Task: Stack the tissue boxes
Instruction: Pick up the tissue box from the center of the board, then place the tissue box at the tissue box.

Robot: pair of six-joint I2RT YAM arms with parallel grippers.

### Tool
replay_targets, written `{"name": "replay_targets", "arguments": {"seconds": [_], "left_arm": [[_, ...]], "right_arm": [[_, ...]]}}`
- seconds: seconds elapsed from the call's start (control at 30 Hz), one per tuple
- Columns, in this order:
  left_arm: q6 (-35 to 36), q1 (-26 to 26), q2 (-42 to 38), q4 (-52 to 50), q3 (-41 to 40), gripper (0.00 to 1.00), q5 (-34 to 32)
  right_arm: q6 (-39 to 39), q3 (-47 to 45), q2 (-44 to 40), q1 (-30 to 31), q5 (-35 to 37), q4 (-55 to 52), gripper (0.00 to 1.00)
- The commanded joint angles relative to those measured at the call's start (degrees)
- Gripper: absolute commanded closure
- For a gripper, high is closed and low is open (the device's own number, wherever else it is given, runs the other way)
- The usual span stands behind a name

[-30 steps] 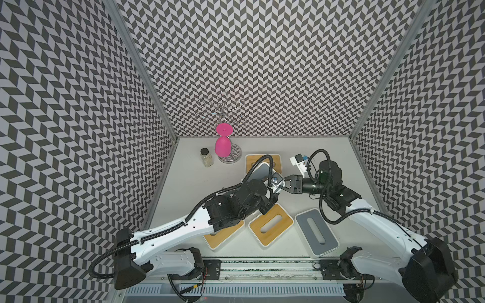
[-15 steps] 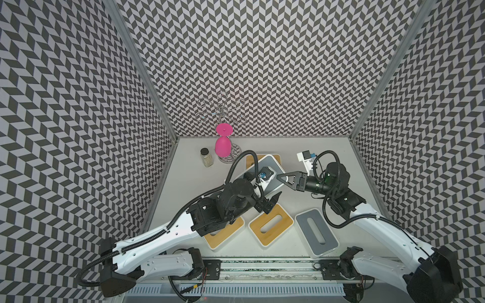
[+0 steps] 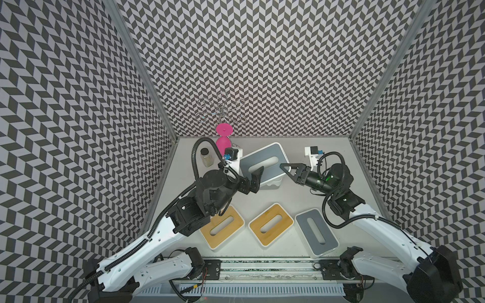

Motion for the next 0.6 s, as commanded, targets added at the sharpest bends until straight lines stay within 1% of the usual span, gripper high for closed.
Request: {"name": "replay_targets", "arguments": {"seconds": [0.0,0.07,0.13,0.3,0.57], "left_arm": [[-5.43,4.27,-0.05,3.16,-0.66,0.0,5.23],[-6.69,6.81,0.81,3.91,-0.7,0.0,5.92],[-7.69,9.78,1.92,4.9,-0.79,0.0,8.31],[-13.02,16.17,3.86,8.71,-2.85,0.01,14.41],[-16.78,22.01,7.5,11.6,-5.11,0.0,20.02]], "right_arm": [[6.16,-0.97,0.73,0.12,6.13,10.89,0.72],[7.22,-0.91,1.77,0.12,7.54,11.16,0.72],[8.61,-0.96,3.13,0.18,8.77,12.25,0.72],[10.82,-0.71,6.24,0.39,11.16,14.58,0.73],[12.63,-0.12,11.14,0.63,14.74,16.41,0.73]]}}
